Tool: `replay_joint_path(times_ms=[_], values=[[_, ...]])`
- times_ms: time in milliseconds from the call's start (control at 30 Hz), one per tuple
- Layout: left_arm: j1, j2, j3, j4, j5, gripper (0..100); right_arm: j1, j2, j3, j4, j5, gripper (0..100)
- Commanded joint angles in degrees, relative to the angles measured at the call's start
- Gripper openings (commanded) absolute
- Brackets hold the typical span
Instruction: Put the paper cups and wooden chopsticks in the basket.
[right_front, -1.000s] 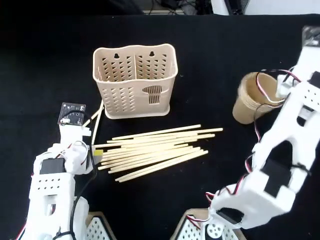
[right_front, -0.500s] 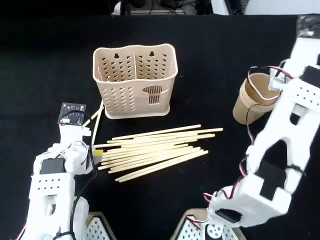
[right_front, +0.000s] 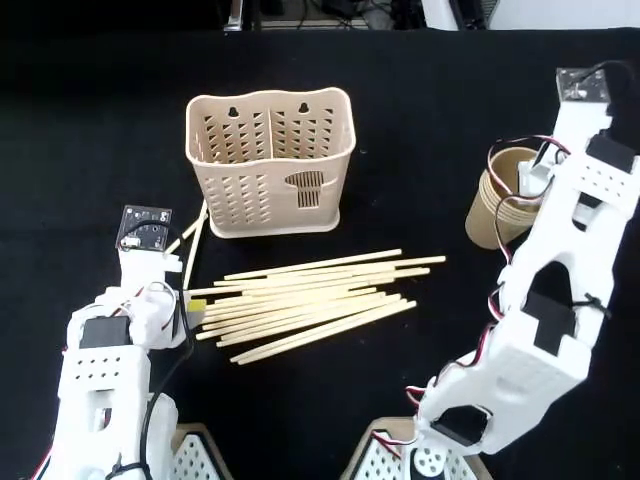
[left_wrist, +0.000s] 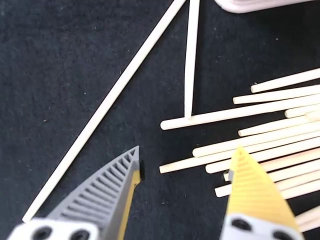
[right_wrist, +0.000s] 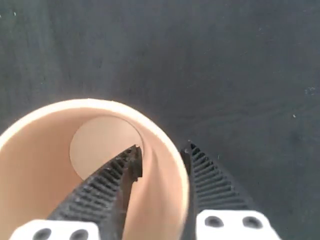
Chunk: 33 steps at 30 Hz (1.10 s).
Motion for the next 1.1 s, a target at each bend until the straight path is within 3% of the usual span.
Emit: replay_joint_path(times_ms=[0,233,333,467,667,900,1067], values=[[0.84,-0.53,-0.92,0.09,0.53,29,-0.44,-0.66,-0.57,-1.32,0.62,0.8],[0.84,-0.53,-1.10,-1.23,0.62,29,-2.20,-6.55,-6.02,3.87,0.26,1.1],[0.31,-0.53,-4.79,0.79,2.20,29,-4.66,-9.19,-11.38,9.14,-3.43,1.1],[0.22,-0.53,-17.01,9.58,6.07,29,-7.91,-11.12,-20.18,14.77,-6.86,1.1],[-1.45,0.09,-41.10,18.46,5.80,29,-12.31,-11.12,-35.38,25.41,-7.12,1.1],[-1.89,0.18,-51.12,8.88,6.24,29,-17.41,-11.56,-45.76,33.14,-9.49,1.1],[3.30,5.27,-51.30,0.35,8.70,29,-21.01,-11.56,-46.99,33.32,-10.73,1.1]])
